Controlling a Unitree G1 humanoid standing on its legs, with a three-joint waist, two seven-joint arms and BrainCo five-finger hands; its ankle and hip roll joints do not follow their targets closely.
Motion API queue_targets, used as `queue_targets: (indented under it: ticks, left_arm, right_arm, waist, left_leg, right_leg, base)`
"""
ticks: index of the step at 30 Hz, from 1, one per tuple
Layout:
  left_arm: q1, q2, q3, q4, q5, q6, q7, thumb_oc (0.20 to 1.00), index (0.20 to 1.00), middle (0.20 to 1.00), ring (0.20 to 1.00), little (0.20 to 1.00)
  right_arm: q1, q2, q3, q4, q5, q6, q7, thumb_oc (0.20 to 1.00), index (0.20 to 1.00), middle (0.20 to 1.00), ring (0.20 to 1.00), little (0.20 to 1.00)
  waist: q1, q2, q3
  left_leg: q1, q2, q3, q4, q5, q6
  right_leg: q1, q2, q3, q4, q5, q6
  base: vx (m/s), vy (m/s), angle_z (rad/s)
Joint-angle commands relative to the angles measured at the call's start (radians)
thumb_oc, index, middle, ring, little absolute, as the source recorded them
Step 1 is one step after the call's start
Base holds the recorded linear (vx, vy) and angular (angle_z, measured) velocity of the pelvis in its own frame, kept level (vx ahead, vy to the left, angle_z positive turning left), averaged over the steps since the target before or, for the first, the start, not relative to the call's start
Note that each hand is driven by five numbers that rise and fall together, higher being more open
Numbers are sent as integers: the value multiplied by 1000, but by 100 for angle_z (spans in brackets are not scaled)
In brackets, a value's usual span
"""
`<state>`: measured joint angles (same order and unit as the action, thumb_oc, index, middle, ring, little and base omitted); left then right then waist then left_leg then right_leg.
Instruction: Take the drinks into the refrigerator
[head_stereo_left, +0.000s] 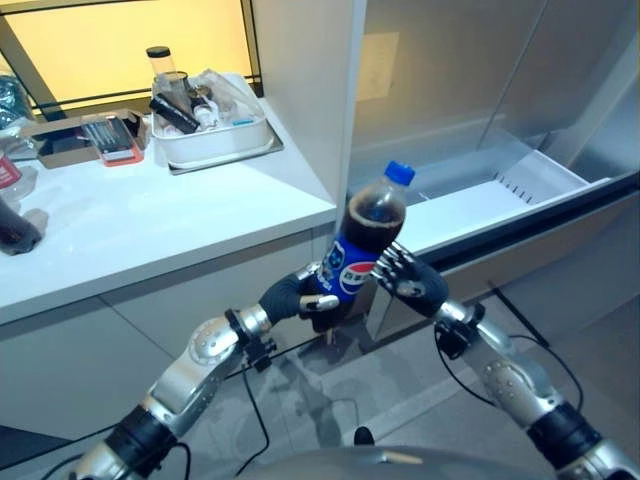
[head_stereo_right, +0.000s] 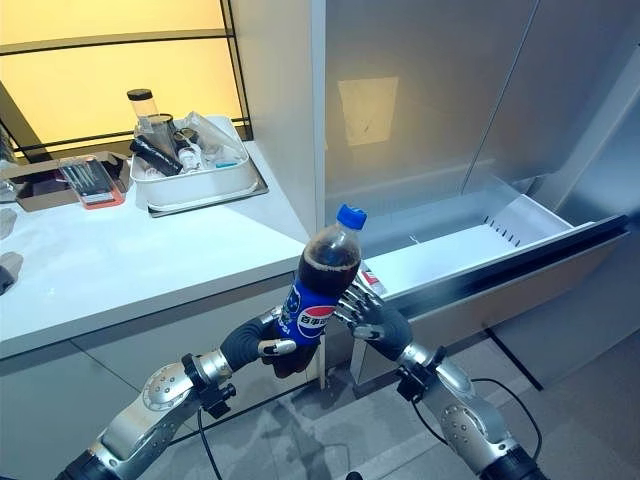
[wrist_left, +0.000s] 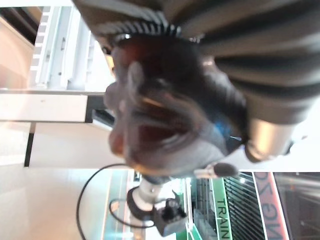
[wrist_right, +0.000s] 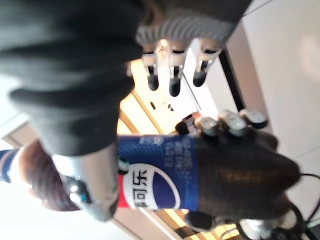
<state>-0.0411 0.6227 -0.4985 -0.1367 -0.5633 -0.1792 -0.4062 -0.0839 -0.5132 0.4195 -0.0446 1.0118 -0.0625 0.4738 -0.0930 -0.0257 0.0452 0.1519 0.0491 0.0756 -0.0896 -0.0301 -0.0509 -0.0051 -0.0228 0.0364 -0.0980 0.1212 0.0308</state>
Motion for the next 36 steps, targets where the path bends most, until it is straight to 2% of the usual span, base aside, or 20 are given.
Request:
queue_targets:
  ticks: [1,8,18,24,33,36]
  left_arm:
    - [-140,-49,-3,-51,-50,-75,7,200,200,200,200,200]
    - [-144,-47,-18,-56,-58,-70,9,200,200,200,200,200]
    - [-148,-42,-28,-46,-49,-66,12,200,200,200,200,200]
    - [-152,-45,-28,-41,-38,-66,18,200,200,200,200,200]
    - [-155,-41,-27,-42,-11,-71,16,200,200,200,200,200]
    - [-155,-39,-26,-47,-12,-73,9,200,200,200,200,200]
  right_arm:
    - [-131,52,3,71,-8,-64,-22,1000,1000,1000,1000,1000]
    - [-227,98,33,164,-17,-82,-55,1000,1000,1000,1000,1000]
    - [-274,125,56,168,10,-76,-58,1000,1000,1000,1000,1000]
    - [-285,140,102,147,41,-47,-37,1000,1000,1000,1000,1000]
    - [-303,91,173,45,59,-1,16,1000,1000,1000,1000,1000]
    - [-307,85,196,30,105,24,38,1000,1000,1000,1000,1000]
  waist:
    - [11,-25,-14]
    - [25,-23,-16]
    - [34,-24,-15]
    - [38,-26,-15]
    - [40,-27,-12]
    - [43,-28,-11]
  left_leg:
    - [9,-37,-74,2,-33,38]
    - [11,-38,-81,2,-33,40]
    - [13,-38,-83,2,-36,42]
    - [13,-39,-83,2,-36,43]
    - [11,-38,-85,2,-34,42]
    - [11,-38,-84,2,-32,42]
  right_leg:
    - [113,-21,-50,19,-108,51]
    - [119,-22,-52,18,-110,50]
    - [122,-23,-53,18,-110,49]
    - [121,-22,-52,18,-109,49]
    - [122,-23,-54,16,-110,48]
    - [122,-22,-54,16,-109,49]
  base:
    - [0,0,0]
    - [2,1,0]
    - [3,4,2]
    - [0,0,0]
    - [0,0,0]
    - [0,0,0]
